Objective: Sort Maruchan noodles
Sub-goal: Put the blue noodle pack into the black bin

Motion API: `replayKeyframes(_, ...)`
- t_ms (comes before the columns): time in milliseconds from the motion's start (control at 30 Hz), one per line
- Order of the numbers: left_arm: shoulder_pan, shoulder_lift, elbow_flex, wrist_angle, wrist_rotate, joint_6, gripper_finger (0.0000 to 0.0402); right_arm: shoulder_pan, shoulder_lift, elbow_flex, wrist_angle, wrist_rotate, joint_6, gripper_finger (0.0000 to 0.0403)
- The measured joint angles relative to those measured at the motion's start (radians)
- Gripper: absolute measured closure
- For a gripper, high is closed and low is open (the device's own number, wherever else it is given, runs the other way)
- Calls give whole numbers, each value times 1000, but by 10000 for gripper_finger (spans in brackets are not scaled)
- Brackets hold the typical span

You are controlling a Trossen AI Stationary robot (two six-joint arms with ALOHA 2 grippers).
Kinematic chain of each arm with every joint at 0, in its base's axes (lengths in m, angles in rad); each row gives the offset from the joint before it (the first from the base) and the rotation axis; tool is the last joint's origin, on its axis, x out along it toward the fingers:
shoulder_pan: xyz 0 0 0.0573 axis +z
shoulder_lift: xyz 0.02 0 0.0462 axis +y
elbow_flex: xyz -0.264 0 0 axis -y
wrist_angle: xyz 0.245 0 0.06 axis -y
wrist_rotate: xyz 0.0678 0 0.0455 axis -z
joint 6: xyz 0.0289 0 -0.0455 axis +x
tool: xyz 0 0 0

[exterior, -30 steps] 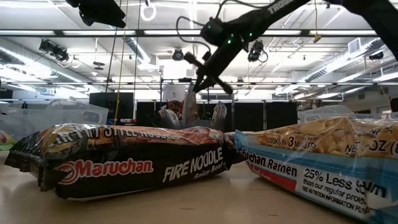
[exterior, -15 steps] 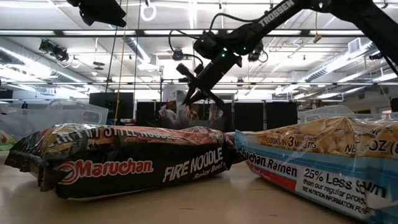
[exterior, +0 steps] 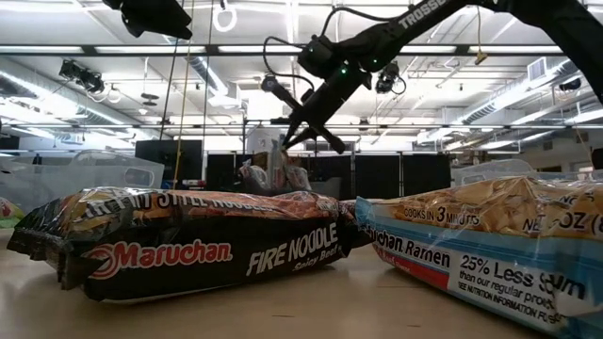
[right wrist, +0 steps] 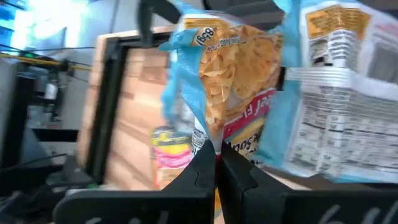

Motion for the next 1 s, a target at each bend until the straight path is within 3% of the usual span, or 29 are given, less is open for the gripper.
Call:
replayKeyframes(167,-18,0,0,0,0,-2,221,-8,-17,0,-12,27,5,394)
replayKeyframes(667,-62,0,0,-8,-1,-36,221,-51,-79,0,-266,117,-22,394)
replayKeyframes(1000,-34,46,0,16,-72,-101,221,-74,-74,0,-353,167,-67,386)
